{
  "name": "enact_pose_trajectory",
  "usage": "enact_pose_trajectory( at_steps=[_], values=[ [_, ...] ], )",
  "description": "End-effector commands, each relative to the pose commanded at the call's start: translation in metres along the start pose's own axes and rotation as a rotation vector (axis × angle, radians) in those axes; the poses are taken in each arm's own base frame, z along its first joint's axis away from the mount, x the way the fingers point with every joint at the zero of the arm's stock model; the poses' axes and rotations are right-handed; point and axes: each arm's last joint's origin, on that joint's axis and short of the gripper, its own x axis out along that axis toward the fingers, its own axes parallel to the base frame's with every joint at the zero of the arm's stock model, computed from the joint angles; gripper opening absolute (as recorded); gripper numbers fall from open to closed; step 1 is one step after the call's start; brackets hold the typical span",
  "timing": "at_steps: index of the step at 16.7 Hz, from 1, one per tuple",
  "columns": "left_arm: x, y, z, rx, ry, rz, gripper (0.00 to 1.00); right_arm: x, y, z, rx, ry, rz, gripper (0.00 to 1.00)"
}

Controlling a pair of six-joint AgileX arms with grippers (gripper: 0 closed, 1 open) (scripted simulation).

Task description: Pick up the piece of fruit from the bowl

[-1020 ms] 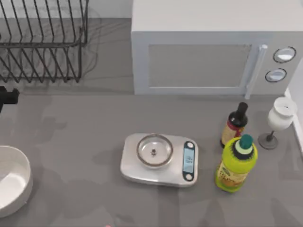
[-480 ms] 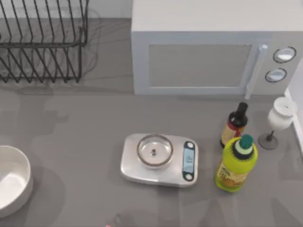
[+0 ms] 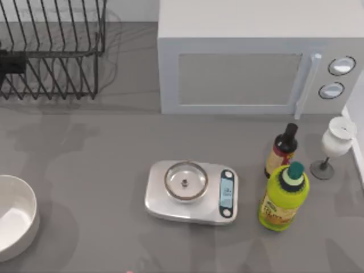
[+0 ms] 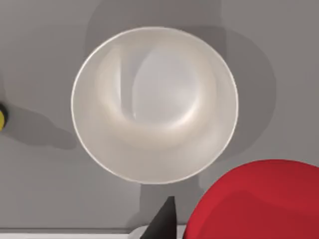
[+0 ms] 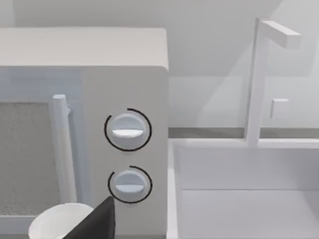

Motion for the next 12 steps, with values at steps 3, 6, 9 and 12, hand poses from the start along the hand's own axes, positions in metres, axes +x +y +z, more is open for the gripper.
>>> enact_pose_trajectory(
  at_steps=[3,6,9,12],
  values=[
    [0.034,-0.06,0.032,0.004,0.018,0.0,0.0,0.0,0.0,0.0,0.0,0.0,0.0,1.0],
    [0.069,-0.119,0.048,0.004,0.022,0.001,0.0,0.0,0.0,0.0,0.0,0.0,0.0,1.0],
    [0.086,-0.141,0.052,0.004,0.021,0.0,0.0,0.0,0.0,0.0,0.0,0.0,0.0,1.0],
    [0.085,-0.14,0.052,0.003,0.023,0.001,0.0,0.0,0.0,0.0,0.0,0.0,0.0,1.0]
  ],
)
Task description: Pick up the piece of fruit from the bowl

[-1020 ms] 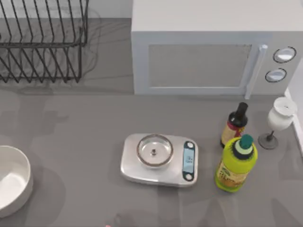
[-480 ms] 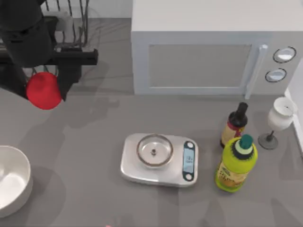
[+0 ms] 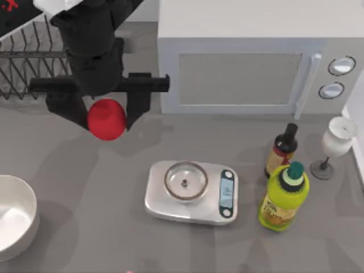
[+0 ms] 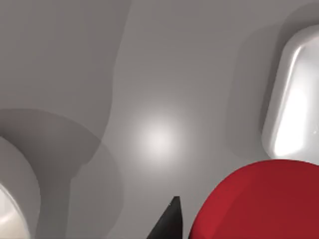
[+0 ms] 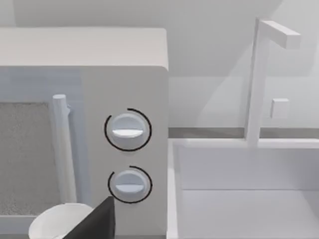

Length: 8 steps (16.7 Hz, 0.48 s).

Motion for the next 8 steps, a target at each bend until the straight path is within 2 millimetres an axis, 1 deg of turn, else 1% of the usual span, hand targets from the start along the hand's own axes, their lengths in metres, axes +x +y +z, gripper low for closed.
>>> enact_pose_trajectory(
  at_steps=[2,3,5,8],
  values=[
    [0.004,0.0,0.0,0.0,0.001,0.0,0.0,0.0,0.0,0.0,0.0,0.0,0.0,1.0],
    [0.011,-0.001,0.001,0.001,0.003,0.001,0.0,0.0,0.0,0.0,0.0,0.0,0.0,1.0],
    [0.031,-0.002,0.003,0.001,0.003,0.001,0.0,0.0,0.0,0.0,0.0,0.0,0.0,1.0],
    [0.07,-0.002,0.006,-0.003,-0.014,-0.005,0.0,0.0,0.0,0.0,0.0,0.0,0.0,1.0]
  ],
)
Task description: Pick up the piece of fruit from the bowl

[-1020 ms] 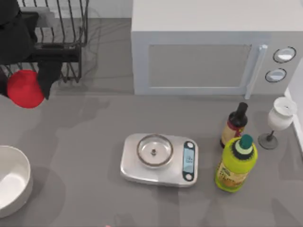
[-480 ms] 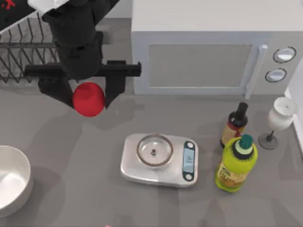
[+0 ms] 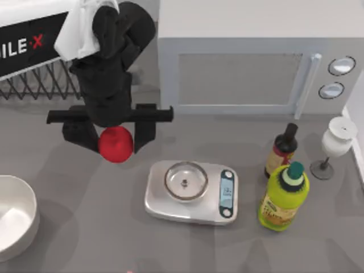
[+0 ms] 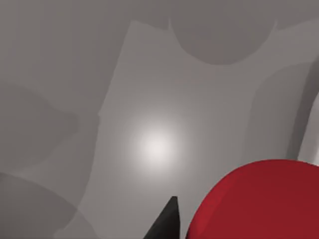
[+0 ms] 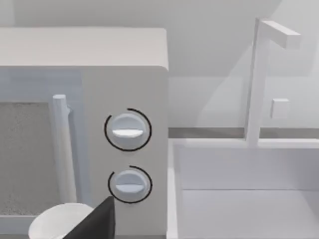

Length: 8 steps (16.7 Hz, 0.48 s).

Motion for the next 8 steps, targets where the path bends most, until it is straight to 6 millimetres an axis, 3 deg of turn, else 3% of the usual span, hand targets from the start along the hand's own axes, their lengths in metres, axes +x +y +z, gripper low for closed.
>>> enact_pose_trajectory(
  at_steps=[4,8],
  values=[
    [0.038,0.001,-0.005,0.002,0.01,0.005,0.0,0.0,0.0,0.0,0.0,0.0,0.0,1.0],
    [0.04,0.001,-0.006,0.004,0.011,0.005,0.0,0.0,0.0,0.0,0.0,0.0,0.0,1.0]
  ],
)
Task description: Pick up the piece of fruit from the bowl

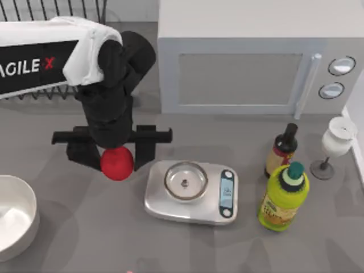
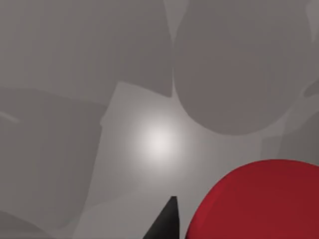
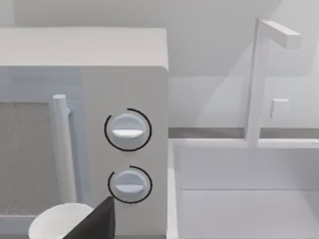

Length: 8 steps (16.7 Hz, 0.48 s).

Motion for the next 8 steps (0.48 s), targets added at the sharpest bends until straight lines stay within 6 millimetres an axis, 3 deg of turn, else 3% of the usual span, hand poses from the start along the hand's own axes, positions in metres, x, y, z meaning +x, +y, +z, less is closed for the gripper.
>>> enact_pose_trajectory(
  at_steps=[8],
  values=[
    [0.0,0.0,0.0,0.0,0.0,0.0,0.6,0.0,0.0,0.0,0.0,0.0,0.0,1.0]
  ],
)
